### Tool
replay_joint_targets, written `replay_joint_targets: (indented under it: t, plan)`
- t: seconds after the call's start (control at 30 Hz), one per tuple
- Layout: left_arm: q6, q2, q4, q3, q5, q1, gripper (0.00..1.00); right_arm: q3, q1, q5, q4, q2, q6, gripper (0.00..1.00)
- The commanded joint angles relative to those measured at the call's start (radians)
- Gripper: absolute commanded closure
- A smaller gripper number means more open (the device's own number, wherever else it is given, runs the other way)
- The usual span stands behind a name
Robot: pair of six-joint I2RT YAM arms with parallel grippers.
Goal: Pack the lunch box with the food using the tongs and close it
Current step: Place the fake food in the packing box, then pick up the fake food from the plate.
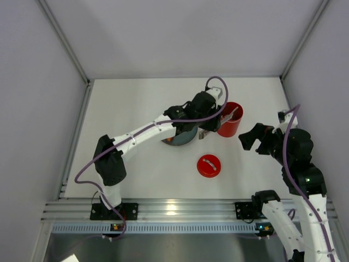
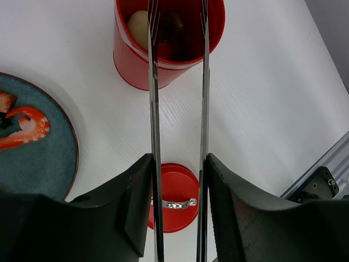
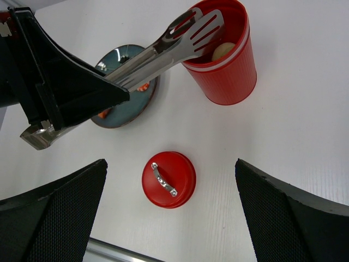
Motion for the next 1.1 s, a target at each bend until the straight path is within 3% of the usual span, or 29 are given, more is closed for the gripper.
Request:
replay_joint_targets:
  t: [0.0, 0.23, 0.6, 0.73, 0.87, 1.07]
  plan:
    - [0.019, -0.014, 0.068, 0.031, -0.003, -0.001, 0.52, 0.01, -0.01, 0.002, 0.015, -0.007, -0.007, 0.0]
    - [0.033, -0.048, 0.074, 0.032, -0.015, -0.001, 0.52, 0.002, -0.01, 0.002, 0.016, -0.01, -0.007, 0.01]
    - [0.053, -0.277, 0.095, -0.064, -0.094, -0.002, 0.52, -0.018, -0.01, -0.008, 0.032, -0.012, -0.001, 0.0]
    - [0.012, -0.361, -0.012, -0.115, -0.208, -0.002, 0.51, -0.027, -0.01, -0.012, 0.041, -0.013, 0.0, 0.01]
    - [-0.045, -0.413, -0.211, -0.134, -0.429, -0.001, 0.49, -0.031, -0.01, -0.023, 0.05, -0.012, 0.006, 0.01]
    - [-0.142, -0.485, -0.357, -0.251, -0.52, 0.001, 0.5, -0.051, -0.008, -0.04, 0.075, -0.012, 0.019, 0.0]
